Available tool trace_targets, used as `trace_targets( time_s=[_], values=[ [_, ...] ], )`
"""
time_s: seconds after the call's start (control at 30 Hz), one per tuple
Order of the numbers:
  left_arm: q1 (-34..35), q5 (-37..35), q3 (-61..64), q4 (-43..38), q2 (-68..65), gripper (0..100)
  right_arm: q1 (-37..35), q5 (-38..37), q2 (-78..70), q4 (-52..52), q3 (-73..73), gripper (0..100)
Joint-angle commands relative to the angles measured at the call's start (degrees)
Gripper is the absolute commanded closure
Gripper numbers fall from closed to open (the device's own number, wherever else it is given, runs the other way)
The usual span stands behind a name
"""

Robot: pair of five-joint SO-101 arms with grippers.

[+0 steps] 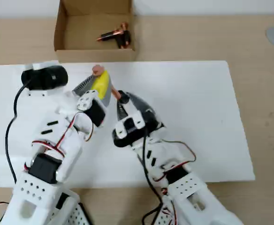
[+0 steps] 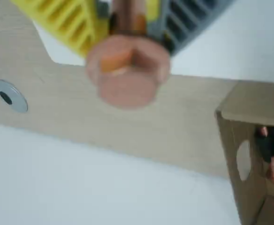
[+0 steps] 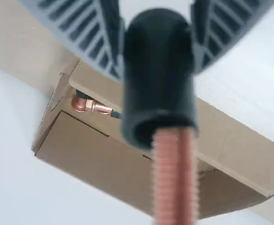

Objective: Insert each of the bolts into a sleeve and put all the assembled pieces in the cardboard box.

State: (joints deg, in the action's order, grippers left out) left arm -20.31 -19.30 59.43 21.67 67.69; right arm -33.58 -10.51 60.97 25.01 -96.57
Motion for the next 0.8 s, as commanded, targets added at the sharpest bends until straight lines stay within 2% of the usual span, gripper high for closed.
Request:
trace_targets(
  time_s=[0.0,0.23,0.77],
  values=[
    [-0.3,0.7,1.1,-3.2,0.2,99,-0.5,-0.1,1.3,1.2,0.1,98.8],
    [-0.4,2.4,4.5,-6.8,0.2,99,-1.2,-0.1,1.3,1.2,0.1,98.8],
    [-0.1,2.4,3.6,-6.9,0.3,99,-1.2,-0.1,1.2,1.2,0.1,98.8]
  ],
)
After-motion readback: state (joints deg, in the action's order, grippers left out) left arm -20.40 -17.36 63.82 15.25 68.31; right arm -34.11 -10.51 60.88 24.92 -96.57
